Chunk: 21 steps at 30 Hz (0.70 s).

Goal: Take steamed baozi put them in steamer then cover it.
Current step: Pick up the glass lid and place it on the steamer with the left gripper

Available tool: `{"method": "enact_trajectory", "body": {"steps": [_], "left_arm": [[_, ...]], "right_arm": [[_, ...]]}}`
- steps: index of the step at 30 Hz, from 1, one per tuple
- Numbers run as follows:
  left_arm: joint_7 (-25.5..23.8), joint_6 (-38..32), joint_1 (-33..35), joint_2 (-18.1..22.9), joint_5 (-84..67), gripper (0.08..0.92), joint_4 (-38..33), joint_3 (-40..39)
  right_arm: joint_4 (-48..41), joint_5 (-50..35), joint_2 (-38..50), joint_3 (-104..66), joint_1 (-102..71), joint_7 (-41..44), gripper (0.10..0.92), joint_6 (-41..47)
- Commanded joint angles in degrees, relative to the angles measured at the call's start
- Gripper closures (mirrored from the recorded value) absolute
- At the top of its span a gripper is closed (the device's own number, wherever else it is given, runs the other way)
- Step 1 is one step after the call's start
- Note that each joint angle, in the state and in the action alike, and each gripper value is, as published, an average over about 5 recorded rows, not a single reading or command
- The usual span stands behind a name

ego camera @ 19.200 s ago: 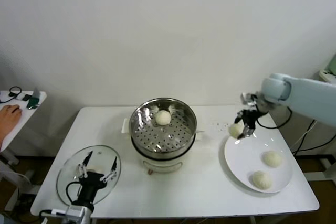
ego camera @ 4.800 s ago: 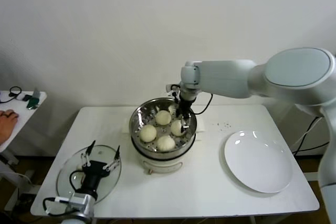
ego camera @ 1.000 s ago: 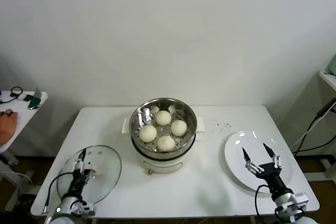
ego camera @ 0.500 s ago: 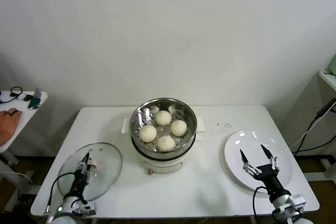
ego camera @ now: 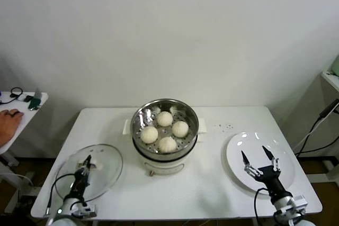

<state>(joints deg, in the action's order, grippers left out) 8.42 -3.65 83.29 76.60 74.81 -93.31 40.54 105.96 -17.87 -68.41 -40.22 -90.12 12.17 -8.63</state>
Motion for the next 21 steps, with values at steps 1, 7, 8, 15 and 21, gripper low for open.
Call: {"method": "enact_trajectory", "body": {"steps": [1, 7, 8, 15, 21], "left_arm": [[1.30, 4.27, 5.23, -0.20, -2.14, 0.858, -12.31, 0.09], [5.25, 13.32, 10.97, -0.59, -1.36, 0.858, -21.65, -0.06], [5.56, 14.64, 11.79, -0.70, -1.15, 0.858, -23.18, -0.15], [4.31, 20.06, 13.44, -1.86, -0.38, 0.858, -30.70, -1.35], [0.71, 24.21, 9.92, -7.65, -0.24, 0.858, -34.14, -6.60]], "right_arm": [[-0.33, -0.09, 0.56, 0.02, 0.61, -0.04, 0.203, 0.10], [-1.34, -0.12, 1.83, 0.32, 1.79, -0.20, 0.203, 0.30], [-1.58, -0.12, 2.04, 0.39, 2.06, -0.24, 0.203, 0.36], [-4.24, -0.11, 4.39, 1.22, 4.70, -0.34, 0.203, 1.01], [-6.52, 0.03, 6.16, 2.58, 7.46, -0.52, 0.203, 1.51]]}}
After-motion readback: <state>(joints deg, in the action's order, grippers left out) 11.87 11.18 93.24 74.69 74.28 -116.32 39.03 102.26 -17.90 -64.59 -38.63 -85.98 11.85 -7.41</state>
